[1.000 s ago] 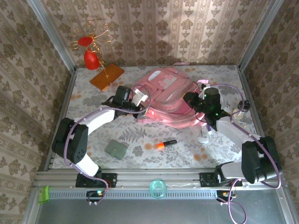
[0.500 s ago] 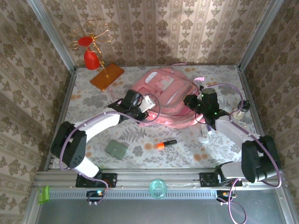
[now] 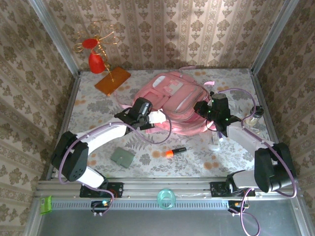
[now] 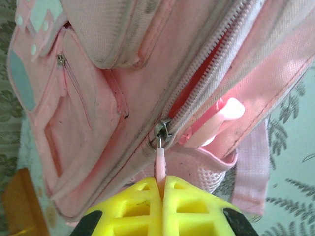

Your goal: Pack books, pencil case, and school supplies into a backpack

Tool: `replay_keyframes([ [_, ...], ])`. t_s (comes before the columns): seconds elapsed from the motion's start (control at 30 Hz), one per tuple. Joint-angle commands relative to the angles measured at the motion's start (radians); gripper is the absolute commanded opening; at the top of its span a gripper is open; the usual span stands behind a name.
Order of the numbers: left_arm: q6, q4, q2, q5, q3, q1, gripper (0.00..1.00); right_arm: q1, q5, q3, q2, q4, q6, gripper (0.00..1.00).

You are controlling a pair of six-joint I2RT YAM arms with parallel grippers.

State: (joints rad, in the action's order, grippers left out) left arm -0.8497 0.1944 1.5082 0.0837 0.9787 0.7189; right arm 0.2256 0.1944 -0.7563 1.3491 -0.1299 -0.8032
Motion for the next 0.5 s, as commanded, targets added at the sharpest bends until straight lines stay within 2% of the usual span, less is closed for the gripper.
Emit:
replay_keyframes([
  [0.0, -0.164, -0.004, -0.006, 0.068, 0.040, -0.019, 0.00, -0.013, -0.053, -0.041, 0.012, -0.047, 0.016, 0.00],
  [0.13, -0.315, -0.093, -0.012, 0.049, 0.022, -0.017, 0.00, -0.018, -0.045, -0.041, 0.023, -0.051, 0.019, 0.00],
  [0.3, -0.502, -0.210, 0.024, 0.101, -0.013, -0.030, 0.00, -0.030, -0.030, -0.044, 0.033, -0.062, 0.015, 0.00],
  [0.47, -0.571, -0.243, 0.032, 0.045, -0.051, -0.076, 0.00, -0.059, -0.016, -0.046, 0.036, -0.052, 0.023, 0.00],
])
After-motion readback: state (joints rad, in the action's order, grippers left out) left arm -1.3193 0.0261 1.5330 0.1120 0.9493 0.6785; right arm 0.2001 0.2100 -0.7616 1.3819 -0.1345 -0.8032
